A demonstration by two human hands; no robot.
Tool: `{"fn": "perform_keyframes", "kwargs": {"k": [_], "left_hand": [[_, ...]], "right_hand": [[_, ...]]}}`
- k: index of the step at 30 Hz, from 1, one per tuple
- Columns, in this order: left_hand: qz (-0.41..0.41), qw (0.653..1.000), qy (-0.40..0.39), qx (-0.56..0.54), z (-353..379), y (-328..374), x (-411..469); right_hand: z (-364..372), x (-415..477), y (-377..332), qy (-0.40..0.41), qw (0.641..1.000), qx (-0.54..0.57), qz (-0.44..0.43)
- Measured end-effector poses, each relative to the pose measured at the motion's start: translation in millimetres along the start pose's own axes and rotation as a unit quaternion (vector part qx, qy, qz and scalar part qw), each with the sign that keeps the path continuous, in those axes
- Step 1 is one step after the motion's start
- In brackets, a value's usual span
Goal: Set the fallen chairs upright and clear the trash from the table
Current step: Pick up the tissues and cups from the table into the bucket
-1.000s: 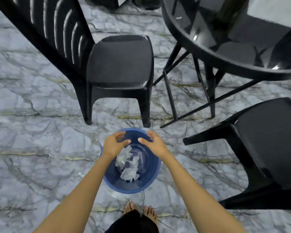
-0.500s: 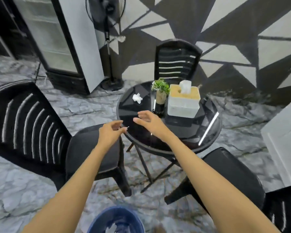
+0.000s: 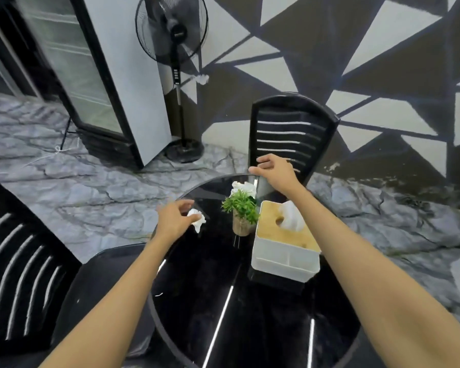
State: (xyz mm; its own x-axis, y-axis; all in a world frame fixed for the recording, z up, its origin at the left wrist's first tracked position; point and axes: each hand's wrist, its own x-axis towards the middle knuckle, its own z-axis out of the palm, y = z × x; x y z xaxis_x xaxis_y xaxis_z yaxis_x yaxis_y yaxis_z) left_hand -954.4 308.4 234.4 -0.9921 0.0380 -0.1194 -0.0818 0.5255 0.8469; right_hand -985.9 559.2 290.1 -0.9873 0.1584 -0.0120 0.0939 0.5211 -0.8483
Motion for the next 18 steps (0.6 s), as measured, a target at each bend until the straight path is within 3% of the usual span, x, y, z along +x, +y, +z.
{"fn": "perform_keyframes", "kwargs": {"k": [7, 14, 18], "left_hand": [[-0.055, 0.995, -0.016, 0.077, 40, -36, 60], [-0.067, 0.993, -0.052, 0.086, 60, -67, 81], [-0.06, 0.992, -0.033, 0.106, 67, -76, 83]], "right_hand": [[30, 85, 71, -0.163, 0.971, -0.165, 0.053], [70, 130, 104, -0.252, 0.916, -0.313, 0.003], [85, 138, 107, -0.292, 0.878, -0.378, -0.038]]}}
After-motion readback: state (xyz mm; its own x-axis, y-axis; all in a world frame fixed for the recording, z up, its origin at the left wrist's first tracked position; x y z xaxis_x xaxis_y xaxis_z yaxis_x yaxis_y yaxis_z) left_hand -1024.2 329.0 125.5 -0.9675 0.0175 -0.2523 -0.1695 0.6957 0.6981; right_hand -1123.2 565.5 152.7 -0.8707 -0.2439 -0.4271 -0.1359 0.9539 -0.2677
